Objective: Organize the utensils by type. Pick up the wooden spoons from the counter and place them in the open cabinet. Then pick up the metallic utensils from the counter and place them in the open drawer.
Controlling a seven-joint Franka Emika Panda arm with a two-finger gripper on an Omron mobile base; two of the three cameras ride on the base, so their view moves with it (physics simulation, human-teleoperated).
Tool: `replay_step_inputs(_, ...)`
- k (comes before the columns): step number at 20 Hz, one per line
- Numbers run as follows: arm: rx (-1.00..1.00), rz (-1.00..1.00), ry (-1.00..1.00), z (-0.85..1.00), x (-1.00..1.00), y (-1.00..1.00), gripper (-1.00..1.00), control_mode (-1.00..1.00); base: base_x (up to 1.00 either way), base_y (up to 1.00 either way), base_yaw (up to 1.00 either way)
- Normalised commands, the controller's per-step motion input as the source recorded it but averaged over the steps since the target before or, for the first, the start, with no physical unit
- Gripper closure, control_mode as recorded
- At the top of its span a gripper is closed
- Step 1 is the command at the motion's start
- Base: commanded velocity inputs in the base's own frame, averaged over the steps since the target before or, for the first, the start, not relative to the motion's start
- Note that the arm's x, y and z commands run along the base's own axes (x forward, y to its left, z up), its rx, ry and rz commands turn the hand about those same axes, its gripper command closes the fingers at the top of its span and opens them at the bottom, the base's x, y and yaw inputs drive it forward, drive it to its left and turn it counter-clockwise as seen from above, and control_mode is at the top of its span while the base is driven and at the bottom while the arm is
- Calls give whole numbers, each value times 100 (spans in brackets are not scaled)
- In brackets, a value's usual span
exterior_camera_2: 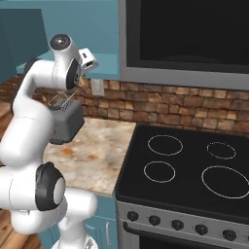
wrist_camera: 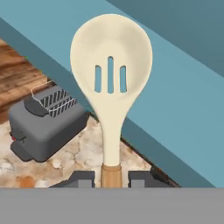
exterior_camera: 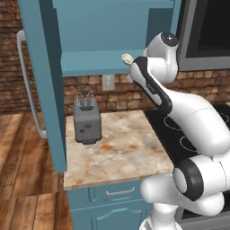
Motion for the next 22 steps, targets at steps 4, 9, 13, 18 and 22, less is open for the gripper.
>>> replay_step_inputs(4,-2,0,0,0,42,3,100,-100,0,0,0)
replay_step_inputs(9,-3,0,0,0,41,6,100,-100,0,0,0)
replay_step_inputs(13,-4,0,0,0,37,4,100,-100,0,0,0)
replay_step_inputs(18,-5,0,0,4,38,4,100,-100,0,0,0)
replay_step_inputs(22,-9,0,-11,20,5,9,100,-100,0,0,0)
